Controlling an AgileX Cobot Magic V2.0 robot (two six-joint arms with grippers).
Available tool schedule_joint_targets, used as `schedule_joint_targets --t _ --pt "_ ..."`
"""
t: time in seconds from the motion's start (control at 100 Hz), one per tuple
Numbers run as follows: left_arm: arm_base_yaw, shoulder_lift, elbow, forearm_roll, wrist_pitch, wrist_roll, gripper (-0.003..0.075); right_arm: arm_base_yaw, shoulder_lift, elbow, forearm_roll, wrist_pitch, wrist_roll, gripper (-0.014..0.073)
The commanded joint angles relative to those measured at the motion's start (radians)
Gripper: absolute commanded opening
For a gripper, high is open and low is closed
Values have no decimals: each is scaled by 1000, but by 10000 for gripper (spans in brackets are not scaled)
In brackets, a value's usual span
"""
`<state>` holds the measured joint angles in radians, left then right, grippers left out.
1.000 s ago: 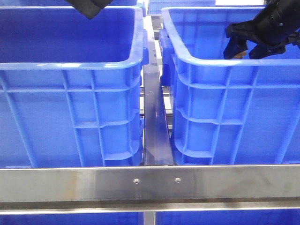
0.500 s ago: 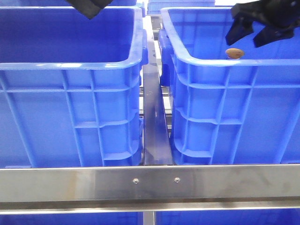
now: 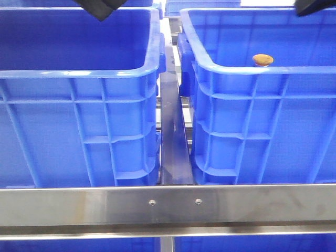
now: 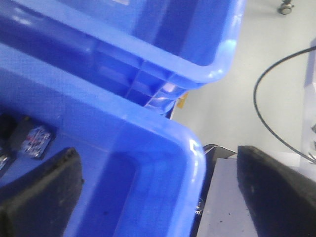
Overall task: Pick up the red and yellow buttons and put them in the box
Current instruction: 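Lower the yellow button into the crate and open the right gripper, then reach the left gripper into the button crate and grasp a red button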
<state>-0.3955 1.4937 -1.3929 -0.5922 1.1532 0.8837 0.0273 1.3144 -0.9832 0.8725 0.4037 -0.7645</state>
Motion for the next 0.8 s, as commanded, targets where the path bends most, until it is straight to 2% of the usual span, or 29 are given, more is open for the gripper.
schedule_joint_targets --t 0.0,0.15,0.22,0.32,0.41,0.55,0.79 --pt "2 -38 -33 21 -77 -75 599 -3 -99 22 38 -3 -9 -63" --pt "2 -38 -33 213 -178 -323 599 -3 -197 77 38 34 -9 -64" --pt "2 -38 -33 291 -219 -482 599 -3 -227 86 38 53 -9 -64" --pt "2 -38 -33 447 -248 -791 599 -3 -249 86 38 76 -9 -64" --pt "2 -38 -33 578 -248 -948 599 -3 -257 86 38 85 -9 -64" --pt "2 -36 -33 690 -248 -1107 599 -3 -257 86 38 88 -9 -64" --pt "2 26 -33 802 -183 -1233 599 -3 -257 86 38 77 -9 -64"
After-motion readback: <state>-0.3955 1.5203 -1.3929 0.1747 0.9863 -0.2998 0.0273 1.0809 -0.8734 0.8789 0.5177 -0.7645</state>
